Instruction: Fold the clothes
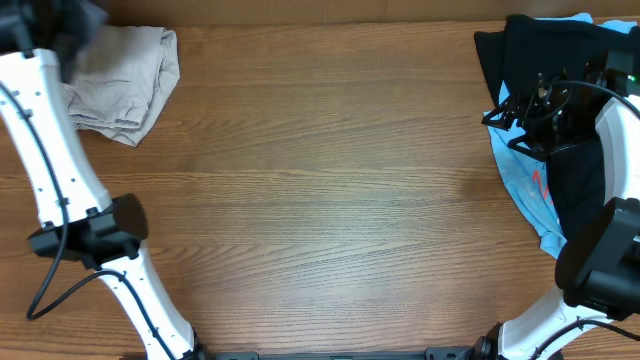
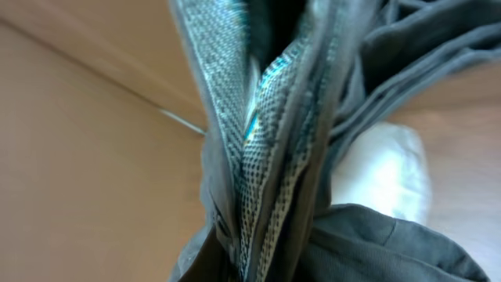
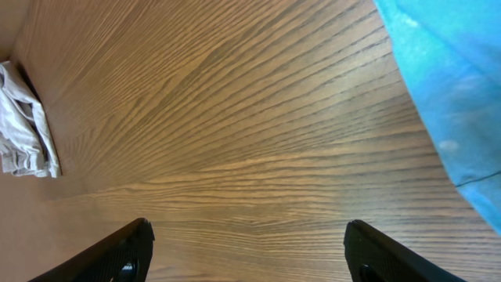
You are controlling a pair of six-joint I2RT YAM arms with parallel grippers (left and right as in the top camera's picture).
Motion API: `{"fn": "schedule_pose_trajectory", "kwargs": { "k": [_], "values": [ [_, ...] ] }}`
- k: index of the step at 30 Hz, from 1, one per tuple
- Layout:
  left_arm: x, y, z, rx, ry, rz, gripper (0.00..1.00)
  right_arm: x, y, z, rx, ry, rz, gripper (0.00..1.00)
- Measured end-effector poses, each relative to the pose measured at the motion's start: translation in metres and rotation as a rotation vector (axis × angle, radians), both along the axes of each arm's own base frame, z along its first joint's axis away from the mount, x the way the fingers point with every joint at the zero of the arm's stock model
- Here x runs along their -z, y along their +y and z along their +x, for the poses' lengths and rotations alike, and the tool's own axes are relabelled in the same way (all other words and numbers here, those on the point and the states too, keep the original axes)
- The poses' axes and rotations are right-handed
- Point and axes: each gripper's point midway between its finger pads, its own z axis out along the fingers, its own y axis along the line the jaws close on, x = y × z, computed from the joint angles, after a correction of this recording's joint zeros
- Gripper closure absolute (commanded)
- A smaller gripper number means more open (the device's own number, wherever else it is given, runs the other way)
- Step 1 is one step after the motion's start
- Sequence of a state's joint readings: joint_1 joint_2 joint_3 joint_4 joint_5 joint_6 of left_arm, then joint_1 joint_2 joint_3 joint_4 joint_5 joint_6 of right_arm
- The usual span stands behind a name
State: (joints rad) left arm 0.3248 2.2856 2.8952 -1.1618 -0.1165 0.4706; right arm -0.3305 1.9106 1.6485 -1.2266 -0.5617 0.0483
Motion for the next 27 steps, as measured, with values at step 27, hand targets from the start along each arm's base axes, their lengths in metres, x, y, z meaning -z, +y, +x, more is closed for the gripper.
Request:
{"fn": "schedule_pose_trajectory", "kwargs": {
  "k": [27],
  "values": [
    [0.116, 0.152, 0.013, -0.444, -0.005, -0.064, 0.96, 0.0, 0.018, 0.006, -0.039, -0.014, -0.009, 0.13]
  ]
}}
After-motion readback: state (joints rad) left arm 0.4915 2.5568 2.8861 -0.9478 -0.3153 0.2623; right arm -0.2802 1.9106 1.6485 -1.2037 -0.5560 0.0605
